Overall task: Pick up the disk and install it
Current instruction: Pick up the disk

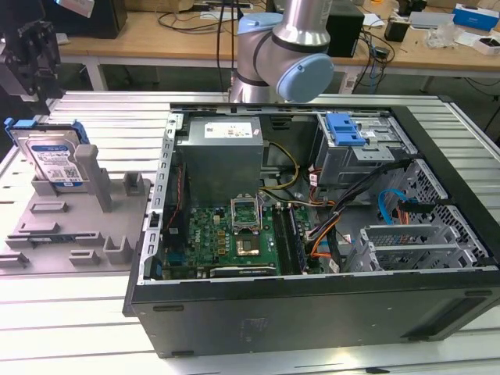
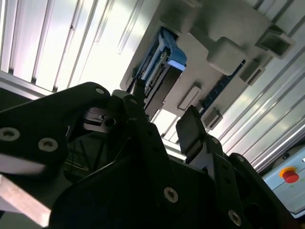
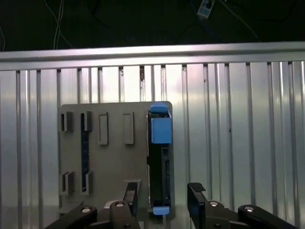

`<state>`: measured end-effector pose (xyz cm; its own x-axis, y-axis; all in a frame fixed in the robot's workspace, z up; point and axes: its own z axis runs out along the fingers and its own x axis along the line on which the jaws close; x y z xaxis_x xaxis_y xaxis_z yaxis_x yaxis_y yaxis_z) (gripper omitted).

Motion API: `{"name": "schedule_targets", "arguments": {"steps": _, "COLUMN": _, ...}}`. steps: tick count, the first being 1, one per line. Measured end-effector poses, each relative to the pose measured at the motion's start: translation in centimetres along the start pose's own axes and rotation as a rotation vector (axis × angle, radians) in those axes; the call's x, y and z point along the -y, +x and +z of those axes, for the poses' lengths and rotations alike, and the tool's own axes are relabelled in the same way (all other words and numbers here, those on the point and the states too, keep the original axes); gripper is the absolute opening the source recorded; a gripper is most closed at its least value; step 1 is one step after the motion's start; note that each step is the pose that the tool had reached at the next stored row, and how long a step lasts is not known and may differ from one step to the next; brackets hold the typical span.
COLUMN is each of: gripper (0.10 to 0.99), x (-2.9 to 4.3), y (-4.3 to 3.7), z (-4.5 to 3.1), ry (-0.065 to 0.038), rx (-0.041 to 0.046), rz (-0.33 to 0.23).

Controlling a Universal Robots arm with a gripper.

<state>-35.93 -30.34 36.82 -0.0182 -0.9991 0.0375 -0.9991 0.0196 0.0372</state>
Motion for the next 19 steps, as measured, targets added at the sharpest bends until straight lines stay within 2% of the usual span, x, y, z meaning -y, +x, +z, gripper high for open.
{"name": "schedule_targets", "arguments": {"steps": 1, "gripper": 0.541, "x": -0.11, "y": -0.27, "z": 0.02, "ry": 0.0, "rx": -0.0001, "rz": -0.006}}
{"name": "schedule_targets", "arguments": {"steps": 5, "gripper": 0.541, "x": -0.38, "y": -0.33, "z": 0.35, "ry": 0.002, "rx": -0.002, "rz": -0.053}}
{"name": "schedule_targets", "arguments": {"steps": 7, "gripper": 0.541, "x": -0.85, "y": -0.33, "z": 0.55, "ry": 0.003, "rx": -0.0023, "rz": -0.064}}
{"name": "schedule_targets", "arguments": {"steps": 9, "gripper": 0.541, "x": -1.88, "y": -0.31, "z": 0.74, "ry": 0.002, "rx": -0.0024, "rz": -0.065}}
{"name": "schedule_targets", "arguments": {"steps": 11, "gripper": 0.541, "x": -3.29, "y": -0.3, "z": 0.91, "ry": 0.002, "rx": -0.0024, "rz": -0.065}}
{"name": "schedule_targets", "arguments": {"steps": 12, "gripper": 0.541, "x": -3.52, "y": -0.29, "z": 0.95, "ry": 0.002, "rx": -0.0025, "rz": -0.065}}
{"name": "schedule_targets", "arguments": {"steps": 19, "gripper": 0.541, "x": -4.22, "y": -0.15, "z": 1.51, "ry": 0.004, "rx": -0.0034, "rz": -0.094}}
